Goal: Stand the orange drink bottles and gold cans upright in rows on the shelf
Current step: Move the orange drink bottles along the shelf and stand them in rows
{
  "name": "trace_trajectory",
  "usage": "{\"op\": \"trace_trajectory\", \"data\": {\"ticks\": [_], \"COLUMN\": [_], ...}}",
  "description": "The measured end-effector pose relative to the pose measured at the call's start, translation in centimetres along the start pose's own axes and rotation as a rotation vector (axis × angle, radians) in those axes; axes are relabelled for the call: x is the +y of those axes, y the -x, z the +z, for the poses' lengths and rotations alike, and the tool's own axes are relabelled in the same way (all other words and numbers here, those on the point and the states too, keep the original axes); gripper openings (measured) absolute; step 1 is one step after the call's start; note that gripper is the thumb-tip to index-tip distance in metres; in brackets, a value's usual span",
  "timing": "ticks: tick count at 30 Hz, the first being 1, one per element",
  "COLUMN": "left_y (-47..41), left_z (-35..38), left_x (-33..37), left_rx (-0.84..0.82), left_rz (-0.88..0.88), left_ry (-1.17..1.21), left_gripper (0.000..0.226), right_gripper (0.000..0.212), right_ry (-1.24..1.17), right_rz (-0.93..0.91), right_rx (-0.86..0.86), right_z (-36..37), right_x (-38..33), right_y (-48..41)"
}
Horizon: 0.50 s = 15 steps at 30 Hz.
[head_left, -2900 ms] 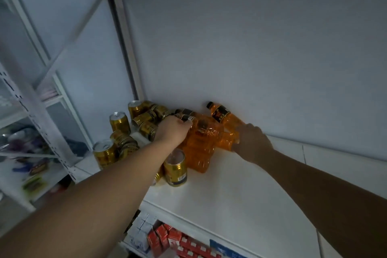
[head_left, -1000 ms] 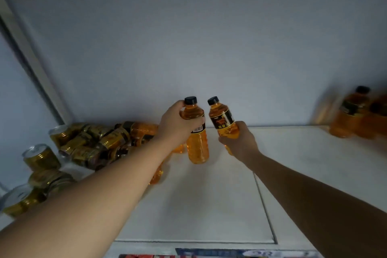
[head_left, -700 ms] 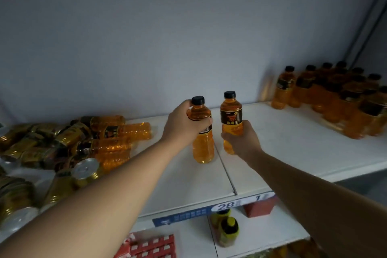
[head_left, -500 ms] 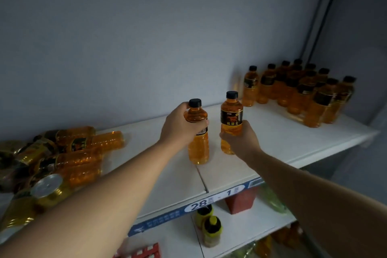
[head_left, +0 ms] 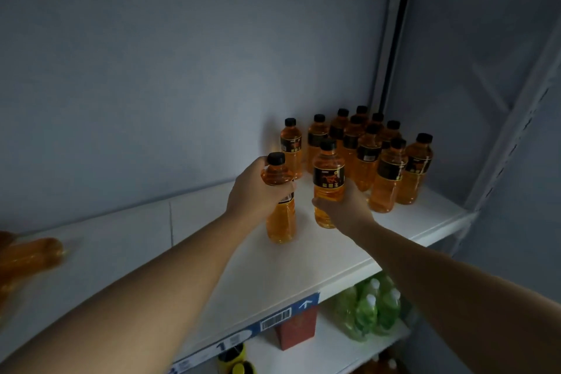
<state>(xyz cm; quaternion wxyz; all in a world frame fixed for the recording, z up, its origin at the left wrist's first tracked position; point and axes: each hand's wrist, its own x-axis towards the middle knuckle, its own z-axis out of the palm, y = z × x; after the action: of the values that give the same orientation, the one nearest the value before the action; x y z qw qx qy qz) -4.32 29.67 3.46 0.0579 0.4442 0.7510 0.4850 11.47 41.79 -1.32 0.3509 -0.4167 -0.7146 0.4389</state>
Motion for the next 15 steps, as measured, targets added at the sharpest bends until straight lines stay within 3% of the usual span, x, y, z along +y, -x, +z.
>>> {"op": "trace_trajectory", "data": {"ticks": [9, 15], "left_y": [-7.7, -12.0], "left_z": [4.9, 7.4], "left_x": [-0.7, -2.0], "left_rx": [-0.033, -0.057], "left_rz": [0.008, 0.0], "left_ry": [-0.017, -0.018], "left_gripper": [0.035, 0.032], "right_gripper": [0.055, 0.043], "right_ry": [-0.052, -0.031], "right_rz": [0.058, 0.045], "right_rx": [-0.017, 0.004], "right_z": [0.0, 0.7], "right_x": [2.1, 2.4], "right_y": [-8.8, -13.5]}}
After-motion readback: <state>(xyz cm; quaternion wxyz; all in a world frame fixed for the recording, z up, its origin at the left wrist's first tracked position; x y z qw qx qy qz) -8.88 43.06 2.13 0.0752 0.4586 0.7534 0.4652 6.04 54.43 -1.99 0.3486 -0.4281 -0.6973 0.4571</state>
